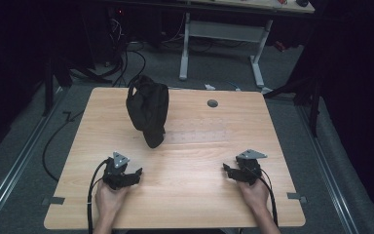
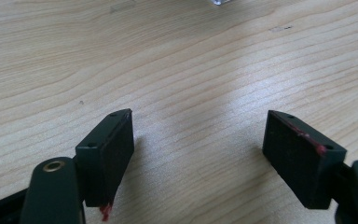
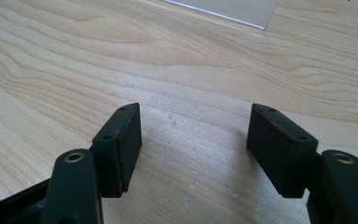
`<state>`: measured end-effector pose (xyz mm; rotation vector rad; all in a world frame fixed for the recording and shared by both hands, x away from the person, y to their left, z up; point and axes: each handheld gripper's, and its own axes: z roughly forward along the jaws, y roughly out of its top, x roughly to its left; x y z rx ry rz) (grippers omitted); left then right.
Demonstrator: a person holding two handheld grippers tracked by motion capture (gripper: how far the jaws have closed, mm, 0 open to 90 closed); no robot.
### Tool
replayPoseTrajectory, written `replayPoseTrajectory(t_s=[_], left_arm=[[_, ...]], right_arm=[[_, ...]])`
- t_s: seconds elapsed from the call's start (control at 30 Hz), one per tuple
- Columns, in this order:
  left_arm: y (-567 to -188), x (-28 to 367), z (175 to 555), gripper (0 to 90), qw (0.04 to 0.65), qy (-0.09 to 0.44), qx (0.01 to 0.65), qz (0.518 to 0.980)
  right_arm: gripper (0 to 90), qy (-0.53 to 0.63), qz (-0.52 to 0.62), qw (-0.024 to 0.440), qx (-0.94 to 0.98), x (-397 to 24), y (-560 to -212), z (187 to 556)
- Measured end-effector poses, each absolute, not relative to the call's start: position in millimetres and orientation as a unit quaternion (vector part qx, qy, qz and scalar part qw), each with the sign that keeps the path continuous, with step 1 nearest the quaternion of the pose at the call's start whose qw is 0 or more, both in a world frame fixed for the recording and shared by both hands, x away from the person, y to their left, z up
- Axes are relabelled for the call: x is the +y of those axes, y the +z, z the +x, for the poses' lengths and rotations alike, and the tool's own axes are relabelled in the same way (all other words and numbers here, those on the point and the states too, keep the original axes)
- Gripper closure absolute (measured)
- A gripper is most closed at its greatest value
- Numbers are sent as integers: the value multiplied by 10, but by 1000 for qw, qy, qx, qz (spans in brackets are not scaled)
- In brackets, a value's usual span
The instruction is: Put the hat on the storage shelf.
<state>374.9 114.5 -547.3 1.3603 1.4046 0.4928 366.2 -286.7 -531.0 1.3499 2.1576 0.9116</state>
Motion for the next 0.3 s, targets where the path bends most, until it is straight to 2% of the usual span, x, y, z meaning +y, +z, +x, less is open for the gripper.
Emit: replayPoseTrajectory(t_s=[0.3], left_arm=[[-5472, 1142, 3751, 254, 534, 207, 592, 567]], right_arm=[[356, 329, 488, 217, 779, -2866, -5310, 3662]])
